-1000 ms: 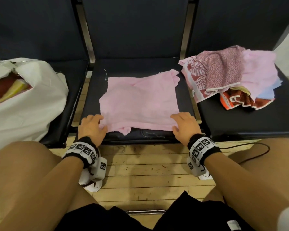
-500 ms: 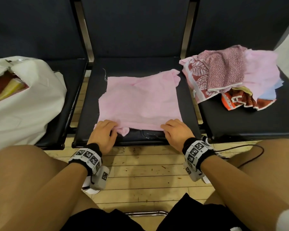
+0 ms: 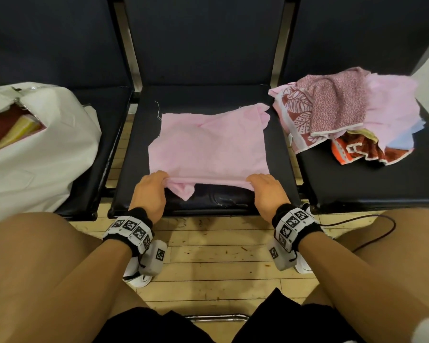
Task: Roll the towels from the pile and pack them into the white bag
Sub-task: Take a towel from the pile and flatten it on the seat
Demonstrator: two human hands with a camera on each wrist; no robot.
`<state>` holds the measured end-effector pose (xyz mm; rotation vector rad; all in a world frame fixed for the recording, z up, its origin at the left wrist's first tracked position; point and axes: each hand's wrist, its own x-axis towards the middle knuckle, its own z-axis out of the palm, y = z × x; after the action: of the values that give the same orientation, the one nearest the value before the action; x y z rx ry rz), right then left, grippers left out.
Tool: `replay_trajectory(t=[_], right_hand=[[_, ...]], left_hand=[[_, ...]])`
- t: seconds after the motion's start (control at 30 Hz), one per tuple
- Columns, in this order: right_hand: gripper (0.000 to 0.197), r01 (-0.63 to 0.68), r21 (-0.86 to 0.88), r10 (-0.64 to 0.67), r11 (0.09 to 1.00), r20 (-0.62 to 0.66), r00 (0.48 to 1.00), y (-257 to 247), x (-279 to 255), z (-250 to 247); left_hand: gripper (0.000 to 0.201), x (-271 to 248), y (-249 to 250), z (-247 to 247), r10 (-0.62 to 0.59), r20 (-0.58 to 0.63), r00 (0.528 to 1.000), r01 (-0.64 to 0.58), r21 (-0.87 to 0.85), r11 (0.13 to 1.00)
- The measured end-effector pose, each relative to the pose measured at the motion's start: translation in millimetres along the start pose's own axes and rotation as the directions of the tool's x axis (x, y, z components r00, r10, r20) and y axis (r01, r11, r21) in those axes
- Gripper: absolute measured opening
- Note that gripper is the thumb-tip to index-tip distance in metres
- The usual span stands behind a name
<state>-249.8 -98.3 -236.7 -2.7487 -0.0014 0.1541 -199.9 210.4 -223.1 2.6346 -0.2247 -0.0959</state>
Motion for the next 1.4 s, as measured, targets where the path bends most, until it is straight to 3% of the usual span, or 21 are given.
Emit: replay_trajectory(t=[0.1,0.2,0.3,0.43,0.53,0.67,0.77,0.83,0.9,1.03,1.17,1.23,1.4], right_hand=[[0.053,0.003,0.033,-0.001,0.999,-0.062,0.998,-0.9,0.5,-11.8],[0.043,0.029,0.065,-0.024,0.997,-0.088,0.996,-3.8,-3.0,-23.9],[0.028,0.035,0.084,-0.030,0.996,-0.056,0.998,-3.2,-9.5,-33.9],[0.018,0.063,0.010,-0.063,0.998,0.029,0.998,0.2,-15.0,-31.3],[0.020,0.015,-0.016,-0.014,1.000,0.059,0.998,2.1,-15.6,-19.4],[0.021,0.131,-0.137,-0.147,0.982,-0.114,0.983,10.2,-17.2,-1.7],[0.038,0.210,-0.210,-0.253,0.955,-0.204,0.946,5.7,-18.2,0.0],[0.040,0.304,-0.220,-0.341,0.927,-0.157,0.927,-0.7,-20.0,2.9],[0.032,0.364,-0.187,-0.383,0.913,-0.078,0.921,-5.3,-24.5,8.8],[0.024,0.305,-0.181,-0.318,0.935,-0.047,0.947,-8.3,-31.9,16.2],[0.024,0.258,-0.180,-0.283,0.949,-0.128,0.951,0.3,-28.7,15.4],[0.023,0.245,-0.195,-0.273,0.950,-0.136,0.952,3.2,-28.5,13.2],[0.048,0.167,-0.173,-0.181,0.971,-0.072,0.981,2.6,-27.5,5.9]], left_hand=[[0.037,0.4,13.8,-9.3,-0.009,-0.009,1.000,0.009,0.018,1.000],[0.027,-1.8,22.8,-17.9,-0.037,-0.021,0.999,0.037,0.009,0.999],[0.013,-6.0,26.1,-23.0,0.044,-0.085,0.995,-0.040,0.044,0.998],[0.018,-8.0,20.7,-14.8,0.005,0.041,0.999,-0.012,0.155,0.988],[0.022,-8.2,15.4,-2.3,0.003,0.125,0.992,-0.027,0.189,0.982],[0.022,-7.4,9.5,7.7,0.061,0.081,0.995,-0.081,0.282,0.956],[0.023,-9.8,14.9,8.4,0.192,-0.026,0.981,-0.174,0.314,0.933],[0.024,-14.9,19.7,14.0,0.333,-0.042,0.942,-0.307,0.292,0.906],[0.016,-22.7,23.1,21.8,0.414,0.018,0.910,-0.406,0.235,0.883],[0.034,-29.8,19.1,30.8,0.377,0.147,0.915,-0.403,0.259,0.878],[0.030,-25.3,13.3,25.9,0.305,0.120,0.945,-0.326,0.256,0.910],[0.038,-25.6,14.2,24.2,0.279,0.133,0.951,-0.305,0.251,0.919],[0.044,-24.6,17.4,17.3,0.256,0.151,0.955,-0.285,0.229,0.931]])
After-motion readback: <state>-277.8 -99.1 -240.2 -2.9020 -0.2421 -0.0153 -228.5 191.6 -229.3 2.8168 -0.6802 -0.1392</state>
